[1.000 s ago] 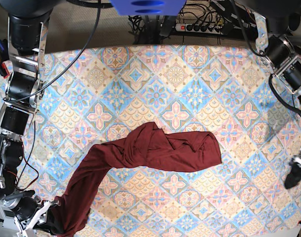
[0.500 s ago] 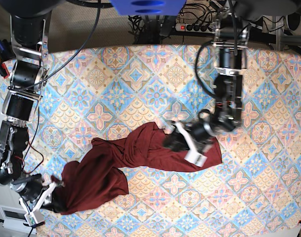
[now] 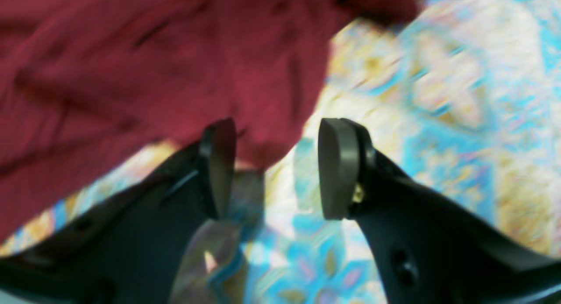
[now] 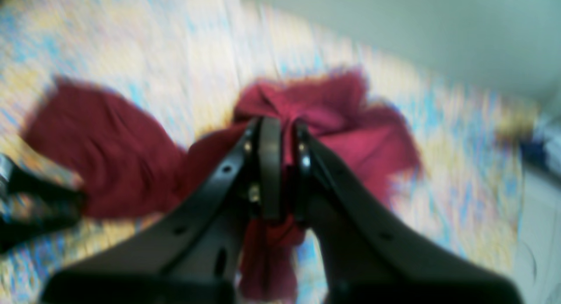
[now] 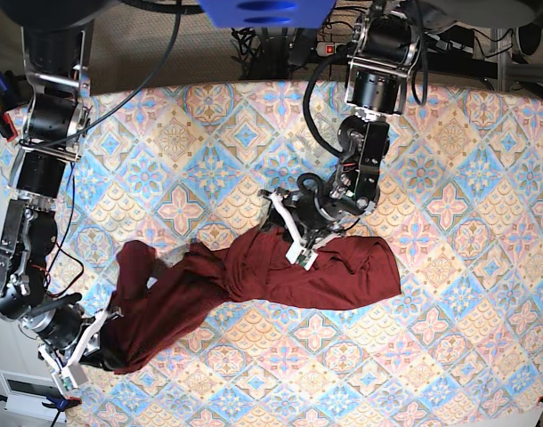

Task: Layout the t-shirt on the table in an organized manner, then fold the t-shirt properly
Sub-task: 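Grasp the shirt's other end with the left gripper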

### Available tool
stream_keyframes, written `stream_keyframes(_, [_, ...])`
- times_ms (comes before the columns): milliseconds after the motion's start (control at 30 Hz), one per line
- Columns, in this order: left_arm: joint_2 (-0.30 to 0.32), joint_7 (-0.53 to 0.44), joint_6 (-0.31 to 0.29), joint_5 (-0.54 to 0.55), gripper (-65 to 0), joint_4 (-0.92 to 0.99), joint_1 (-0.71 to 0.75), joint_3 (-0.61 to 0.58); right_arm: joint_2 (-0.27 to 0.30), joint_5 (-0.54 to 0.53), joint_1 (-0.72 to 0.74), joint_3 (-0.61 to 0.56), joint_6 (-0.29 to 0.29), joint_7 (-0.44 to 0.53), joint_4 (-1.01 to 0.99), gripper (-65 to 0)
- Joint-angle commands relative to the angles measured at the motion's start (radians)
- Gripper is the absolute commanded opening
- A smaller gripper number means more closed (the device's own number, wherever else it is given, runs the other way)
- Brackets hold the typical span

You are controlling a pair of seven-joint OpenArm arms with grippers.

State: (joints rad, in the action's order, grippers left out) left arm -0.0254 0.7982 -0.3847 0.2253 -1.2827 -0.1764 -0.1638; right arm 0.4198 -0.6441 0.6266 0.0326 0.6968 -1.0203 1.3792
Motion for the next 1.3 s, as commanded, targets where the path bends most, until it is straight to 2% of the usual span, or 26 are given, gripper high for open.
stream_keyframes(0, [-0.003,-0.023,0.002,0.015,-34.6,-0.021,-0.019,-0.001,0.017,-0.050,0.060,0.010,0.001,0.068,0.042,-64.8])
stream_keyframes(233, [-0.014,-0.032,0.003,0.013,-34.2,0.058,-0.027,0.000,0.017,-0.050,0.060,0.010,0.001,0.068,0.061,-64.8])
stream_keyframes(400, [-0.048,-0.099,0.002,0.013,-34.5,0.156,-0.042,-0.003,0.018,-0.050,0.060,0.010,0.001,0.068,0.064,-64.8])
stream_keyframes(533, [-0.058,-0.102,-0.003,0.013,-35.0,0.177,-0.042,-0.084,0.018,-0.050,0.059,0.011,0.001,0.068,0.075,-64.8])
stream_keyframes(633, [-0.058,-0.102,-0.004,0.013,-43.5,0.179,-0.044,-0.158,0.020,-0.050,0.059,0.011,0.001,0.068,0.079,-64.8])
stream_keyframes(767, [-0.058,-0.104,-0.003,0.013,-65.0,0.176,-0.062,-0.164,0.020,-0.050,0.059,0.011,0.001,0.068,0.081,-64.8])
stream_keyframes(800, [-0.057,-0.104,-0.003,0.013,-65.0,0.174,-0.068,-0.162,0.020,-0.050,0.059,0.011,0.001,0.068,0.081,-64.8])
stream_keyframes(900, [-0.029,-0.104,-0.003,0.016,-65.0,0.125,-0.078,-0.105,0.020,-0.050,0.057,0.036,0.001,0.068,0.079,-64.8])
stream_keyframes(1033, [0.012,-0.118,-0.004,0.056,-65.0,-0.056,-0.050,0.043,0.020,-0.050,0.034,0.071,0.001,0.068,0.078,-64.8])
stream_keyframes(1267, [0.126,-0.101,-0.006,0.294,-65.0,-0.168,-0.081,0.228,0.023,-0.050,0.037,0.085,0.001,0.068,0.073,-64.8])
